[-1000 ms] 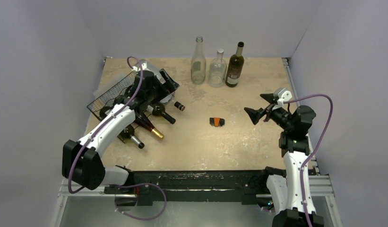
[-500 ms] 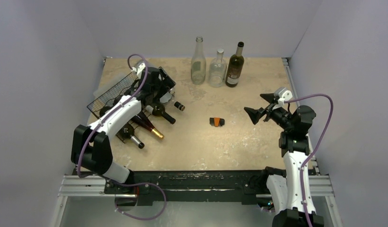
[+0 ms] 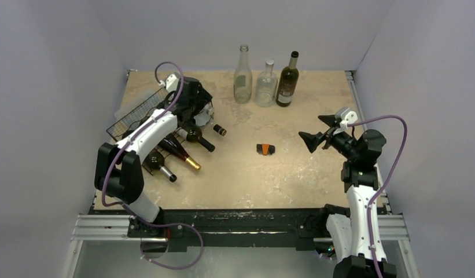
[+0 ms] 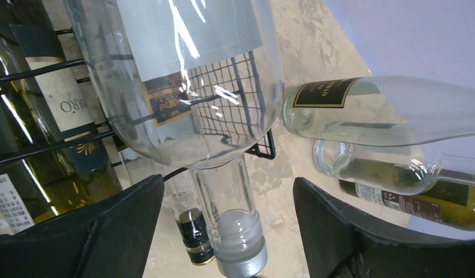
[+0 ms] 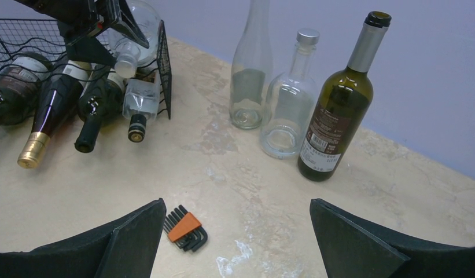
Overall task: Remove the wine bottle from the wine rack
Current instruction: Pick up the wine bottle from the wine rack.
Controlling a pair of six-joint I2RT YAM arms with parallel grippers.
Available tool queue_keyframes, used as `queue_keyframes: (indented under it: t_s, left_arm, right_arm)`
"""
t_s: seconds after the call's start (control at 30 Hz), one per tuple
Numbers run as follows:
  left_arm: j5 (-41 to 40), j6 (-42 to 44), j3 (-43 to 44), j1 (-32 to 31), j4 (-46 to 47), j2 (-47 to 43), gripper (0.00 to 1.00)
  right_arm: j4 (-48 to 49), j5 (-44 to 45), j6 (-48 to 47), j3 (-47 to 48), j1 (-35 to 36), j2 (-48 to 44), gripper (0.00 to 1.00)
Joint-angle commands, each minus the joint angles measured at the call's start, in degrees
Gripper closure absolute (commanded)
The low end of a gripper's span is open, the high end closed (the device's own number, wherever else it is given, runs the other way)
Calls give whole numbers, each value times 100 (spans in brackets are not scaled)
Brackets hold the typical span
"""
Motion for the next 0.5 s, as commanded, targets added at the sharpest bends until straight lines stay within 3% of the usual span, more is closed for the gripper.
queue_keyframes:
  t_s: [0.0, 0.47]
  left_arm:
    - [-109, -228, 422, 45, -14, 170, 20]
    - [-201, -805, 940, 58, -693, 521, 24]
  right_arm:
    - [222, 47, 75, -15, -34, -23, 1]
    - [222, 47, 81, -3, -34, -30, 1]
